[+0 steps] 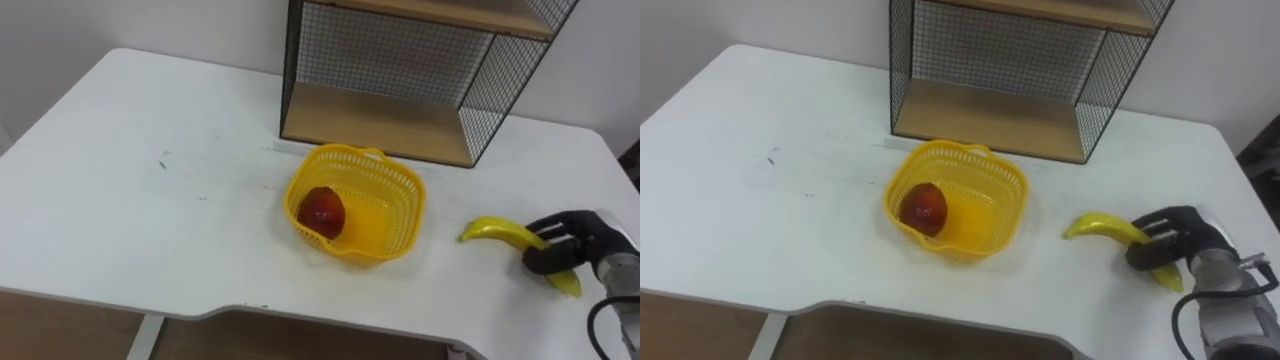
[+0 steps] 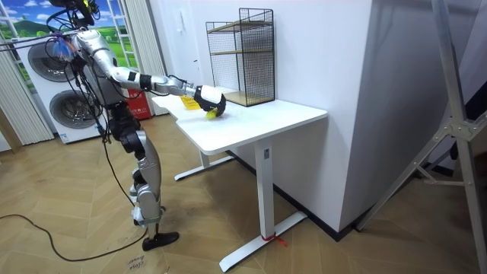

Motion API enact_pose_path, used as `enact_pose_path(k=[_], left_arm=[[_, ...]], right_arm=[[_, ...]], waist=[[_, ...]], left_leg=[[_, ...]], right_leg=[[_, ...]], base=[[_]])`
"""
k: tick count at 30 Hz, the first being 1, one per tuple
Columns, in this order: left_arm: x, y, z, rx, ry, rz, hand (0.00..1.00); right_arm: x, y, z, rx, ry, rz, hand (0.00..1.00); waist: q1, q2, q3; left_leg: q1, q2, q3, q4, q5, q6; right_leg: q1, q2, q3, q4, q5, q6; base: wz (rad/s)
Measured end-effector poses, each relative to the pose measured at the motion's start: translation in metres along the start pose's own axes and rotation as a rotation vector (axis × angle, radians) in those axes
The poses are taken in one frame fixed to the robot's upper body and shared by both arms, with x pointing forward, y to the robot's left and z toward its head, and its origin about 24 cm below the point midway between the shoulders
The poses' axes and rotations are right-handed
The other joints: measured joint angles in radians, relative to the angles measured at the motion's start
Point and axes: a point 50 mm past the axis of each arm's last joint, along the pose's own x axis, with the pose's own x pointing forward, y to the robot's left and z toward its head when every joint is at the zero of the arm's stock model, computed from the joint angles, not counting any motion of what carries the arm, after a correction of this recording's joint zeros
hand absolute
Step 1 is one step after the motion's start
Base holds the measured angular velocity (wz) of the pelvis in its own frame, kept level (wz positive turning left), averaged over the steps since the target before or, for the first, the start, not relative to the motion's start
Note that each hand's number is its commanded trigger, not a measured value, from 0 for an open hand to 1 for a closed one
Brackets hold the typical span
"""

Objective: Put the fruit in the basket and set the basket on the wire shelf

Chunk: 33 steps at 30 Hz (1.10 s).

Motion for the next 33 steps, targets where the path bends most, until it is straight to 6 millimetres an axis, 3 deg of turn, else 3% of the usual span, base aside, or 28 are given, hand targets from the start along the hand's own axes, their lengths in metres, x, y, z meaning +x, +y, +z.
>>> enact_pose_path(k=[8, 13, 18, 25, 33], left_arm=[[0.0, 0.0, -0.004, -0.007, 0.01, 0.003, 0.0], [0.0, -0.004, -0.003, -0.012, 0.008, -0.003, 0.0], [0.0, -0.004, -0.004, -0.013, 0.008, -0.003, 0.0], [0.0, -0.007, -0.001, -0.014, -0.006, -0.008, 0.0], [-0.001, -0.009, 0.006, -0.016, -0.038, -0.012, 0.0]], right_arm=[[-0.011, -0.012, 0.054, 0.0, -0.239, -0.051, 1.0], [-0.017, -0.014, 0.073, 0.017, -0.325, -0.065, 1.0], [-0.033, -0.024, 0.103, 0.005, -0.469, -0.113, 1.0], [-0.043, -0.028, 0.118, -0.017, -0.555, -0.139, 1.0], [-0.048, -0.029, 0.125, -0.064, -0.584, -0.152, 1.0]], waist=[[-0.011, 0.008, -0.0024], [-0.013, 0.004, 0.0105], [-0.018, 0.005, 0.0084], [-0.013, -0.001, 0.0039], [-0.013, 0.003, 0.0047]], left_leg=[[0.005, -0.001, 0.008, -0.004, 0.001, 0.001], [0.012, -0.001, 0.008, -0.004, 0.0, 0.001], [0.0, -0.001, 0.006, 0.0, 0.0, 0.001], [-0.018, 0.0, 0.005, 0.004, 0.0, 0.001], [-0.021, 0.0, 0.005, -0.002, 0.0, 0.001]], right_leg=[[-0.004, -0.001, 0.011, 0.004, -0.001, 0.002], [0.003, -0.001, 0.019, 0.003, -0.002, 0.003], [-0.007, 0.002, 0.025, 0.004, -0.002, 0.003], [-0.03, 0.002, 0.026, 0.012, -0.001, 0.002], [-0.035, 0.001, 0.025, 0.013, -0.001, 0.001]], base=[[-0.04], [0.0], [0.0], [0.0], [0.0]])
